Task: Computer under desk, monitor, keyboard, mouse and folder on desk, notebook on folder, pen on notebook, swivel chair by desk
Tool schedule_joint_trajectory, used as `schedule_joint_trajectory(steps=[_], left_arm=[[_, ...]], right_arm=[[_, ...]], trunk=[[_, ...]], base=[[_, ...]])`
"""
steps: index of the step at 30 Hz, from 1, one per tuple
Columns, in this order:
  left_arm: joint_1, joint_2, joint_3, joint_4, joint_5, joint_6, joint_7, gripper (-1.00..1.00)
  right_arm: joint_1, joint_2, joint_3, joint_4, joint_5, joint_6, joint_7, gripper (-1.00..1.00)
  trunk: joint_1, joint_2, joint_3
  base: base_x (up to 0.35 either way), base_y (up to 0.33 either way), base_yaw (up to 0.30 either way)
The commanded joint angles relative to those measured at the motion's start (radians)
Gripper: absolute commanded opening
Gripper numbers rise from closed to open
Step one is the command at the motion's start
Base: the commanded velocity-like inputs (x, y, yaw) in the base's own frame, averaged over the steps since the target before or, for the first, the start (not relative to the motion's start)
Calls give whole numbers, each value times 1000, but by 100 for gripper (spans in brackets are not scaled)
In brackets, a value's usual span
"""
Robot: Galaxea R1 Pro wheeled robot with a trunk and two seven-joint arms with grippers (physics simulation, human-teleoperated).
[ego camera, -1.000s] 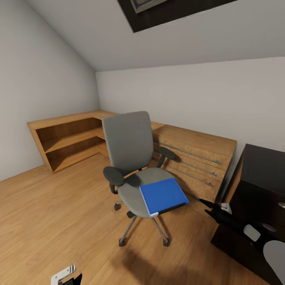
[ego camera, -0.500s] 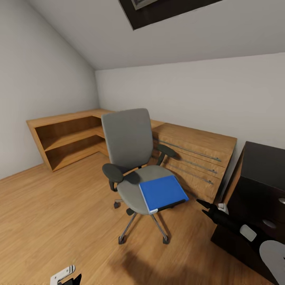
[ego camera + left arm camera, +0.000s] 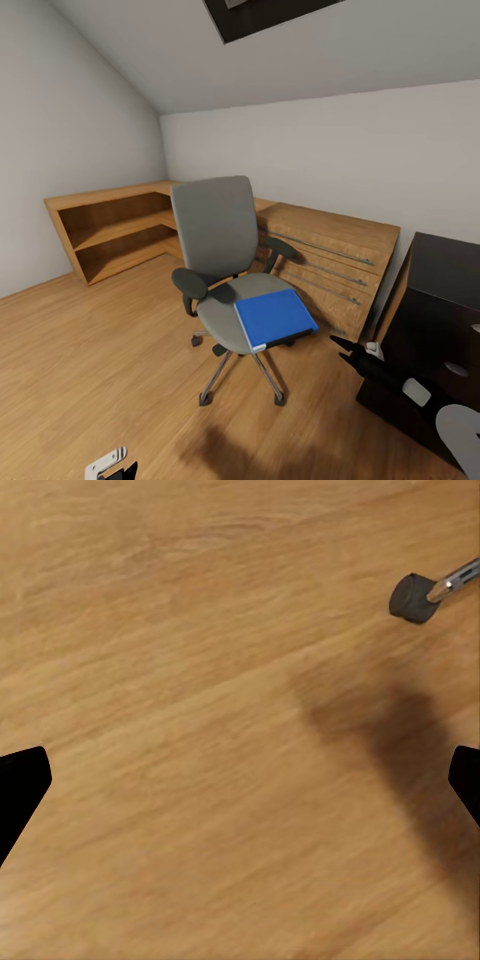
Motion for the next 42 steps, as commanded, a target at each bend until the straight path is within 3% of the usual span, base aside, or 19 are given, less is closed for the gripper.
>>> schedule_joint_trajectory(steps=[1,10,19,25,42], left_arm=[[0,0,1,-2,10,6,1,100],[0,0,1,-2,10,6,-1,100],[0,0,1,-2,10,-5,-2,100],[0,0,0,3,10,-39,-3,100],[0,0,-2,21,9,-56,-4,100]], right_arm=[[-1,0,-8,0,4,9,6,100],[1,-1,-9,4,89,-30,117,100],[4,-7,-8,39,108,-75,228,100],[5,-18,-8,41,109,-77,263,100],[6,-57,-8,43,108,-111,367,100]], trunk=[[4,-8,-4],[38,-71,-32],[73,-134,-61],[96,-176,-79],[96,-176,-79]], base=[[0,0,0],[0,0,0],[0,0,0],[0,0,0],[0,0,0]])
